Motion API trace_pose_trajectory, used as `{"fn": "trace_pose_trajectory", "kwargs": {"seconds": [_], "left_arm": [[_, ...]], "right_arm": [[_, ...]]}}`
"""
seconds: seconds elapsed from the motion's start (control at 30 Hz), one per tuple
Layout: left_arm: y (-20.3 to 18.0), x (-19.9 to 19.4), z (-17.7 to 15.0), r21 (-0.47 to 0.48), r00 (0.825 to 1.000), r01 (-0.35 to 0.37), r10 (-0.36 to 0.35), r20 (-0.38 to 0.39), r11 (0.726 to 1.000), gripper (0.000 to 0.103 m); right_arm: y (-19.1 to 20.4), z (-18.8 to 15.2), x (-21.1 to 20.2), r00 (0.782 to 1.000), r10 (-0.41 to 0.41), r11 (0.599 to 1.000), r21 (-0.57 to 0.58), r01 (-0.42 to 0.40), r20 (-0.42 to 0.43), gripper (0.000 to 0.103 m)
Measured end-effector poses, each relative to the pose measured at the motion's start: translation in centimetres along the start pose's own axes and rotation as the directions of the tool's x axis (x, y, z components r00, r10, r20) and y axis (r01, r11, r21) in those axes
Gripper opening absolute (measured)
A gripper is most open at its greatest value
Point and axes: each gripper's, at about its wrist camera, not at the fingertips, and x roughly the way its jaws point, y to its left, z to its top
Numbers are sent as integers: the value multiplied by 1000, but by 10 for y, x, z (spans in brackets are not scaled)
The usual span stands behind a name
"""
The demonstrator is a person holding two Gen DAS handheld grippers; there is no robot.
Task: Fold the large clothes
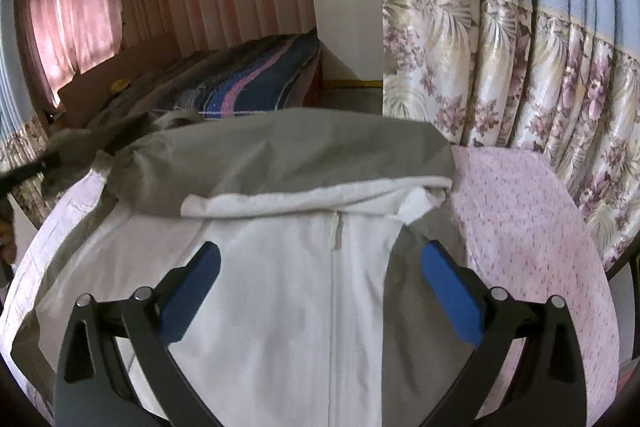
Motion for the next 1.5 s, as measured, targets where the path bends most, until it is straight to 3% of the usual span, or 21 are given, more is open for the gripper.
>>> {"fn": "trace_pose_trajectory", "kwargs": {"seconds": [0.1,0.2,0.3,0.33,0.4,0.47,0.53,0.6,0.63,0.7,0.77,0.93,1.03,1.13,1.27,1.3,1.33,1.37,1.43,1.5], "left_arm": [[-45,-31,20,15,989,140,-140,35,990,18],[-99,-51,27,40,956,289,-291,33,956,18],[-153,-55,19,40,904,427,-427,-9,903,18],[-176,-51,13,29,878,479,-478,-40,877,19],[-205,-45,0,29,844,535,-531,-79,845,23],[-237,-34,-19,39,823,561,-553,-131,827,45],[-252,-28,-32,14,808,577,-569,-152,816,88],[-256,-28,-40,4,805,581,-574,-149,814,100],[-257,-30,-44,7,803,584,-576,-153,812,100],[-252,-34,-48,27,807,582,-573,-144,813,100],[-240,-40,-46,55,826,561,-553,-107,826,100],[-180,-49,-31,121,919,387,-393,26,914,100],[-140,-38,-28,162,973,192,-209,98,968,100],[-99,-18,-27,143,990,69,-85,109,987,100],[-56,7,-26,74,997,5,-10,74,997,100],[-47,13,-26,58,998,-5,1,67,998,100],[-38,19,-26,38,998,-23,20,61,999,100],[-33,23,-25,25,998,-35,34,59,999,100],[-21,30,-24,2,998,-45,45,45,999,100],[-13,32,-20,-3,998,-53,53,45,999,100]], "right_arm": [[-2,6,-2,1000,11,1000,9,-11,18,101],[-7,7,-4,1000,14,1000,21,-14,27,101],[-16,2,-3,1000,0,999,34,-1,21,101],[-20,1,-3,1000,-6,999,40,5,20,101],[-34,-4,-1,1000,-27,997,71,27,8,101],[-46,-9,-1,999,-40,993,107,40,-3,101],[-56,-14,-4,998,-56,990,129,56,-8,101],[-64,-17,-7,998,-63,987,145,64,-8,101],[-67,-18,-9,998,-63,986,157,63,-8,101],[-73,-22,-14,999,-50,980,192,50,-3,101],[-73,-23,-15,1000,-21,977,213,21,-4,101],[-43,-21,-7,996,90,972,221,-81,-30,101],[-7,-24,8,988,134,977,175,-120,-74,101],[37,-32,33,983,114,990,105,-100,-143,101],[52,-36,62,979,99,987,141,-74,-180,101],[52,-36,68,977,113,983,162,-84,-183,95],[53,-36,78,970,148,976,186,-112,-193,61],[52,-35,83,967,151,975,191,-112,-205,47],[46,-26,83,970,166,973,190,-132,-180,27],[41,-5,67,984,136,985,120,-122,-116,21]]}}
